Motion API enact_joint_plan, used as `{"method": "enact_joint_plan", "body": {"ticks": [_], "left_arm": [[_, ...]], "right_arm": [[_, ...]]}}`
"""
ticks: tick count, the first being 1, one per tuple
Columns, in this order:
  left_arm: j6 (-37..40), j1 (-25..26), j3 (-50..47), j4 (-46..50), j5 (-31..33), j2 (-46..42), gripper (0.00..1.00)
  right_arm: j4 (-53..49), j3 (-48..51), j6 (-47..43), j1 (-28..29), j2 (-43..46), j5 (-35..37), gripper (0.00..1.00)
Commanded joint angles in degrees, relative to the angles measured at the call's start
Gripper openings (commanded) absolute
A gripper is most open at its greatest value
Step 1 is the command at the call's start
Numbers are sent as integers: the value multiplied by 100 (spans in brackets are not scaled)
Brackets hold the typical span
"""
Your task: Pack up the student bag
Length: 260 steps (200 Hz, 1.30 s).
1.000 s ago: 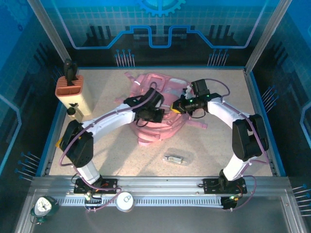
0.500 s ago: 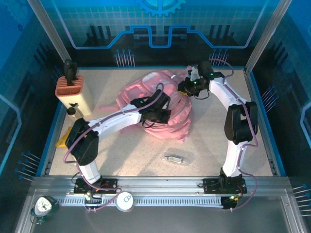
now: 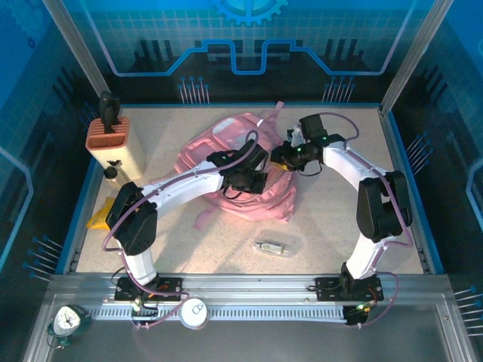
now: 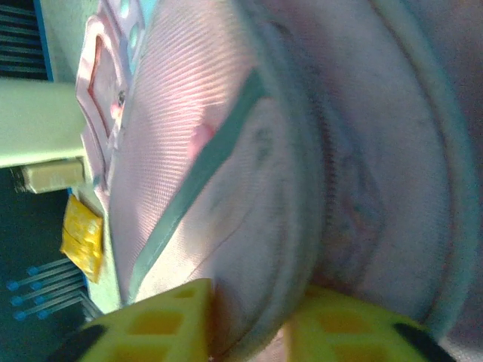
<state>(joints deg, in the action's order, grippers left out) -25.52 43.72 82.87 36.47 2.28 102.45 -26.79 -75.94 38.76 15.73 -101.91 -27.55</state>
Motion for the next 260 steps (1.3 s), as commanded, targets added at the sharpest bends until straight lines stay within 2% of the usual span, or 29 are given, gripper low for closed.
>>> {"method": "enact_joint_plan", "body": {"ticks": [1, 11, 50, 72, 100, 124, 148, 160, 176, 202, 225, 242, 260], "left_arm": [[122, -3, -253, 0, 2, -316, 0], [177, -25, -455, 14, 89, -444, 0], [253, -379, -1445, 244, 325, -1010, 0], [138, -842, -1931, 545, 805, -1283, 0], [81, -1567, -2244, 220, 667, -1491, 0], [21, -1641, -1948, 52, 424, -1447, 0], [-100, -1569, -1896, -29, -19, -1500, 27], [-196, -1420, -1992, 78, 39, -1667, 36], [-507, -1165, -2150, 301, 280, -1973, 42], [-1396, -822, -2863, -47, 150, -2669, 49], [-2097, -494, -3427, -258, 103, -3230, 52], [-2437, -267, -3610, -100, 304, -3531, 54], [-2550, -196, -3928, -285, 175, -3801, 55]], "right_arm": [[146, -269, 22, 2, -115, 79, 10], [256, -270, 79, -97, -131, 103, 0], [553, -257, 228, -356, -200, 206, 0], [570, -272, 230, -421, -238, 105, 0], [412, -263, 57, -268, -151, 204, 0], [197, -269, -175, -18, 32, 174, 0], [-535, -181, -638, 166, 469, 560, 32], [-829, 32, -782, 227, 859, 768, 40], [-1157, 465, -884, 403, 1377, 1090, 48], [-1842, 1167, -899, 925, 2048, 1526, 57], [-2332, 1752, -730, 1452, 2523, 1873, 59], [-2539, 2194, -449, 1929, 2775, 2175, 61], [-2604, 2521, -153, 2373, 2941, 2401, 61]]}}
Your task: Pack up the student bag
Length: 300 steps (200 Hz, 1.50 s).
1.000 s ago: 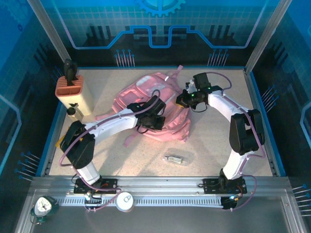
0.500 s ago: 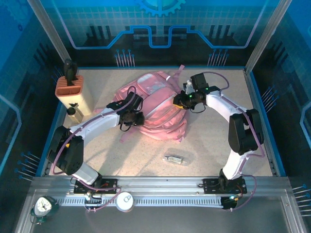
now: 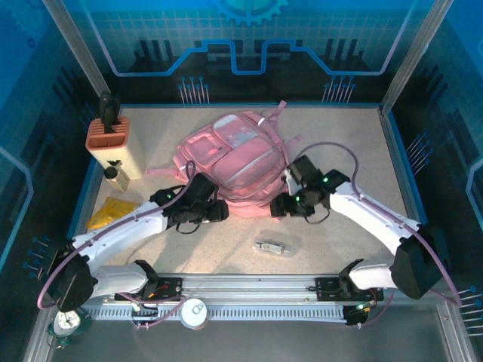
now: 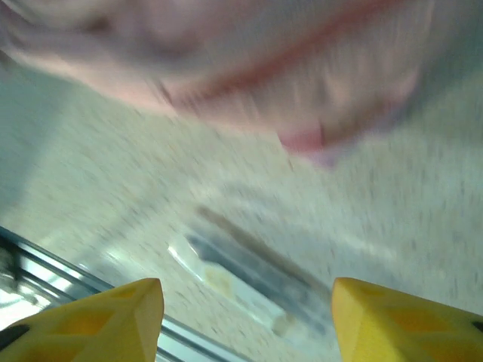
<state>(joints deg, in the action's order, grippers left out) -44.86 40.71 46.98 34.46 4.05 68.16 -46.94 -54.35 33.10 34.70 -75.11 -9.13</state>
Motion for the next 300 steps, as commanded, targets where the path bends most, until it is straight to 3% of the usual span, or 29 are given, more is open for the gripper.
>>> {"method": "enact_joint_plan", "body": {"ticks": [1, 72, 146, 168, 189, 209, 238, 300], "left_arm": [[-618, 105, -361, -95, -10, -390, 56], [-694, 103, -769, 111, 109, -973, 61], [-1088, 103, -1062, 313, 412, -1507, 64], [-1130, 96, -1055, 377, 477, -1551, 64], [-1173, 102, -1018, 351, 540, -1556, 64], [-1222, 103, -1005, 338, 688, -1560, 65], [-1313, 84, -1024, 325, 857, -1556, 66], [-1315, 51, -1011, 428, 915, -1560, 69]], "right_arm": [[-589, 446, 423, 498, 270, 569, 61], [482, 1383, 539, 1125, -4, 258, 72], [1630, 1380, 1468, 2419, -224, 28, 79], [1266, 1019, 1339, 2763, -323, 516, 82], [532, 761, 958, 2745, -474, 1129, 88], [191, 579, 561, 2758, -717, 1266, 92], [340, 427, 71, 2982, -1189, 1190, 91], [342, 31, -222, 3166, -1833, 1523, 80]]}}
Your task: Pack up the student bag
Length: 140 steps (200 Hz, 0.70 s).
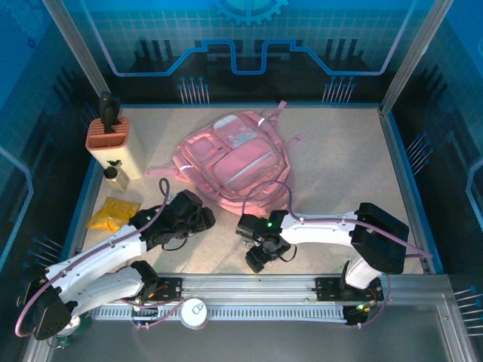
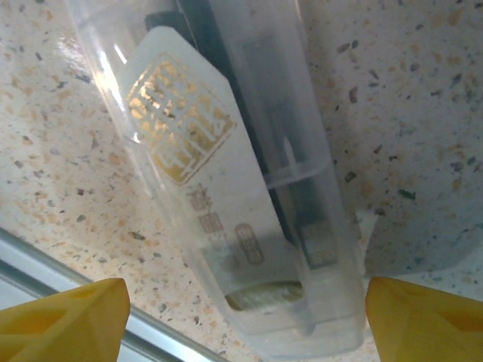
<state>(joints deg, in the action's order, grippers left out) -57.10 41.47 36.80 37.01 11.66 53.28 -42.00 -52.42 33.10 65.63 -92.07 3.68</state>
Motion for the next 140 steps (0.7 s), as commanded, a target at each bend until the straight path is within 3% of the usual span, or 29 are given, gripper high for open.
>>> {"method": "enact_joint_plan", "body": {"ticks": [1, 114, 140], "left_arm": [[-91, -25, 10, 169, 158, -72, 69], [44, -125, 181, 134, 143, 27, 72], [227, -198, 386, 211, 116, 107, 73]], "right_arm": [[-152, -161, -222, 73, -137, 242, 80], [-34, -99, -241, 152, -256, 268, 52], [-63, -66, -243, 150, -148, 318, 49]]}}
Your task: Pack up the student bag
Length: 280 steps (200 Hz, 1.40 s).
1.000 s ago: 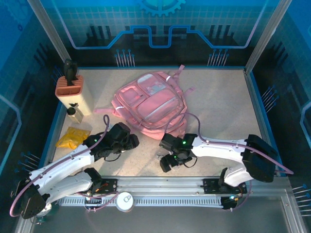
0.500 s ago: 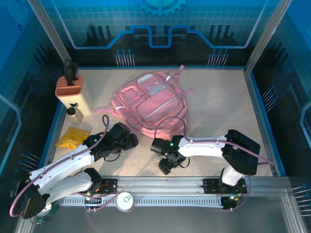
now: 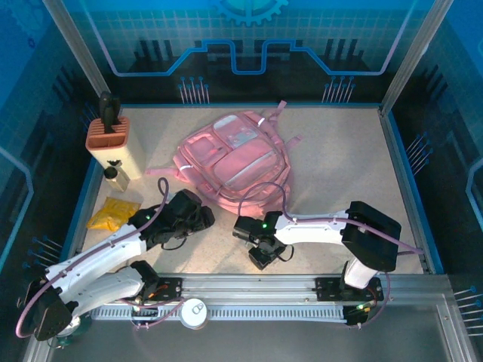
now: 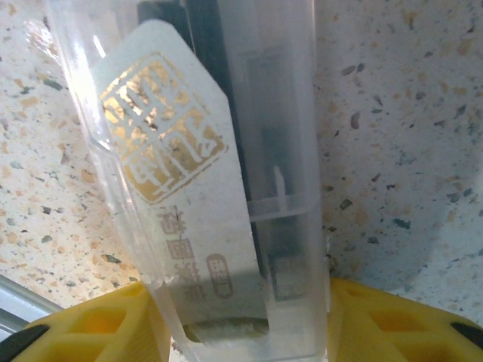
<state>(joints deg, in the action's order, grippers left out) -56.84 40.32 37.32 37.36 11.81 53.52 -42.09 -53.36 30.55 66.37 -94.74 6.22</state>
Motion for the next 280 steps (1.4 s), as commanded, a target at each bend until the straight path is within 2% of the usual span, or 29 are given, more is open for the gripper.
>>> {"method": "enact_joint_plan", "body": {"ticks": [1, 39, 82, 112, 143, 167, 183, 200, 226, 266, 280], "left_arm": [[214, -84, 349, 180, 97, 81, 73], [958, -331, 942, 298, 76, 265, 74], [2795, -559, 1789, 76, 93, 995, 75], [4225, -550, 2350, -258, -170, 1813, 76], [5127, -503, 2817, -609, -453, 2643, 77], [5747, -264, 3043, -983, -479, 3174, 78], [6020, -104, 3264, -1139, -401, 3615, 79], [6160, 7, 3585, -1144, -24, 4139, 79], [6056, 23, 3859, -1368, 497, 4737, 81], [6269, 29, 4002, -1511, 991, 5142, 81], [6312, 25, 4072, -1531, 1259, 5162, 76]], "right_arm": [[-58, 28, 13, 72, 125, 68, 49], [-226, 62, 82, 1, 640, 76, 48], [-513, 223, 67, -521, 1657, -276, 49], [-581, 496, -39, -1324, 2324, -829, 48], [-715, 513, -105, -2311, 2684, -1327, 48], [-769, 449, -267, -2979, 2721, -1614, 49], [-810, 361, -404, -3263, 2647, -1657, 49], [-843, 249, -506, -3508, 2519, -1718, 48], [-778, 22, -600, -3705, 2370, -1879, 48], [-703, -69, -642, -3798, 2157, -1965, 48], [-698, -87, -655, -3827, 2101, -1988, 48]]}}
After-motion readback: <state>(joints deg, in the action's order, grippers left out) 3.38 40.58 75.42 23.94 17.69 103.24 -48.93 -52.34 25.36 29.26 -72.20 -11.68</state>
